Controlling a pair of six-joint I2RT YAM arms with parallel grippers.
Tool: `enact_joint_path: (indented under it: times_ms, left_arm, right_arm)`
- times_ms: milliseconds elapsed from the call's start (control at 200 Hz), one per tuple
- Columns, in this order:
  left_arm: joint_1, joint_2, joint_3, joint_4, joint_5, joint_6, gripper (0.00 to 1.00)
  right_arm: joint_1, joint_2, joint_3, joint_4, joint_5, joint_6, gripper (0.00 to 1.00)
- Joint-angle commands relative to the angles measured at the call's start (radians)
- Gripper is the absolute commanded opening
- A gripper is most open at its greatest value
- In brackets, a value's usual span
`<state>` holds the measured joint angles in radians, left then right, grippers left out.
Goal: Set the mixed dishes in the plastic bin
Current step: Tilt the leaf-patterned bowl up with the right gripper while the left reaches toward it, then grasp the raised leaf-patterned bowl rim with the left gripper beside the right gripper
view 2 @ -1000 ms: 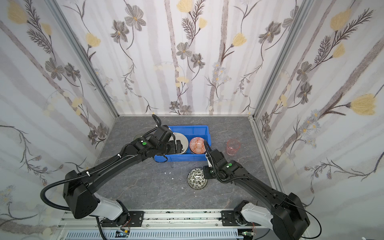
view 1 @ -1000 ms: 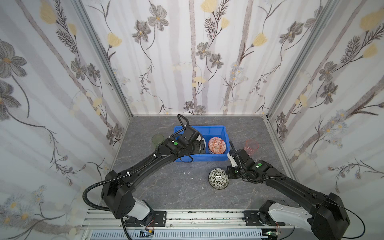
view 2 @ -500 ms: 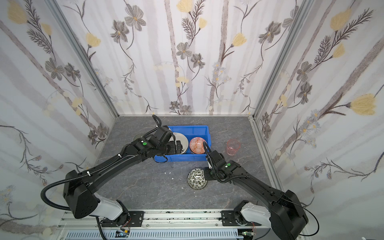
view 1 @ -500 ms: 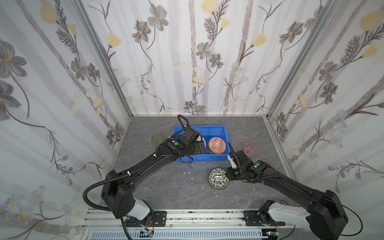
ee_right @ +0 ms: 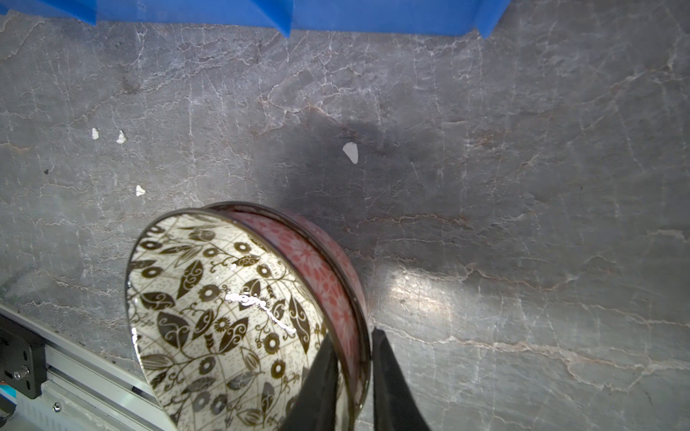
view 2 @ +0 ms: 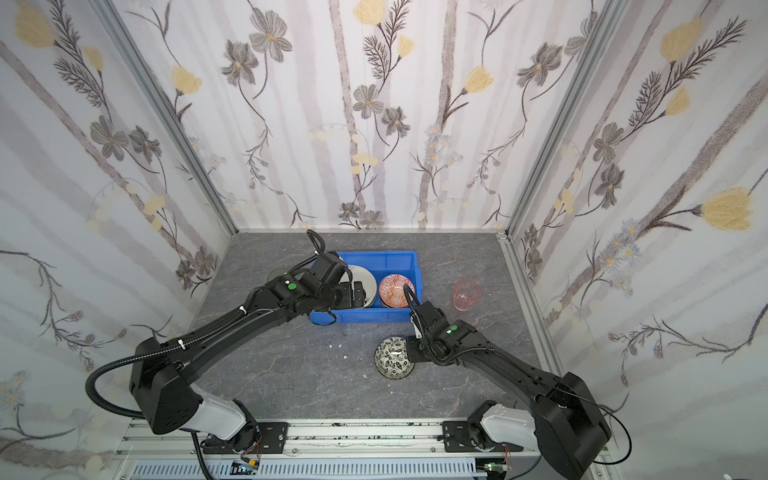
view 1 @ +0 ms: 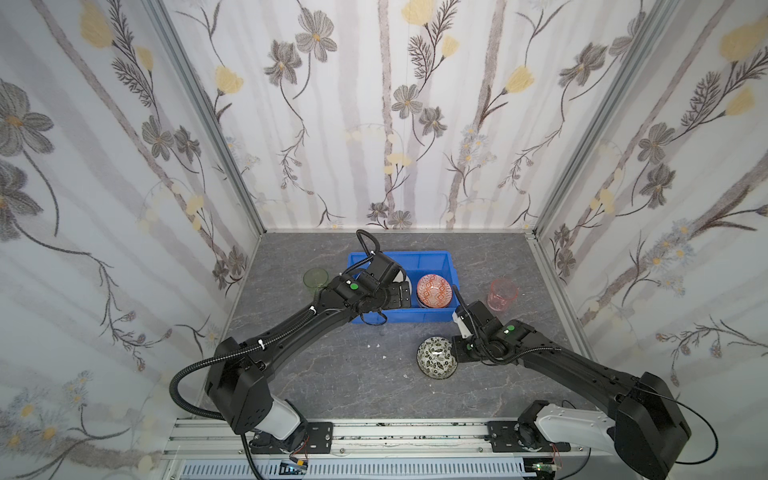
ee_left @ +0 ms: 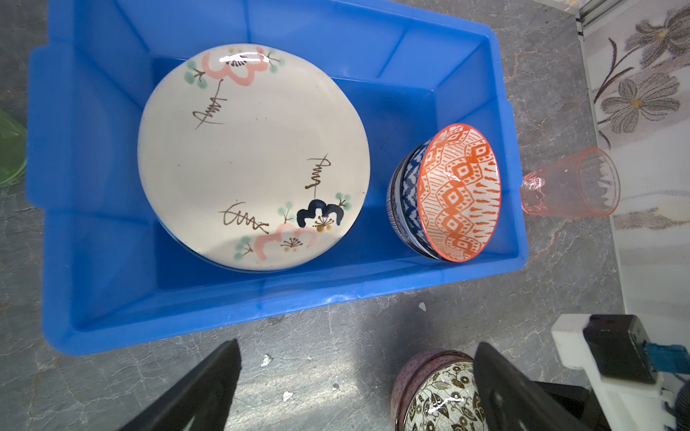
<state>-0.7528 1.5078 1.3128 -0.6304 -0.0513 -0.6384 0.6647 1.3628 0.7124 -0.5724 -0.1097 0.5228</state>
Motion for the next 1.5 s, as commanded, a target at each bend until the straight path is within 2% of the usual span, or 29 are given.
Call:
enact_joint_path:
  times_ms: [0,325,565,1174,1494]
  left_arm:
    - [0.002,0.006,0.008,0.010,-0.012,0.003,1.00]
    - [0.000,0.012,-0.012,0.010,0.030,-0.014,1.00]
    - [-0.022,-0.025,-0.111,0.014,0.050,-0.043,1.00]
    - [-0.229,-0.048,-0.155,0.053,0.046,-0.163,1.00]
    - [-0.267,-0.028,-0.168,0.074,0.058,-0.176,0.88]
  right_arm:
    - [0.002,0.002,0.001,0.039,-0.013,0.007,0.16]
    - [0.001,-0.031,0.011,0.022,-0.010,0.008,0.10]
    - [0.001,-0.052,0.025,0.005,-0.005,0.016,0.08]
    - [0.000,-0.076,0.113,-0.049,-0.022,0.014,0.05]
    - [-0.004,-0.082,0.166,-0.076,-0.024,0.002,0.04]
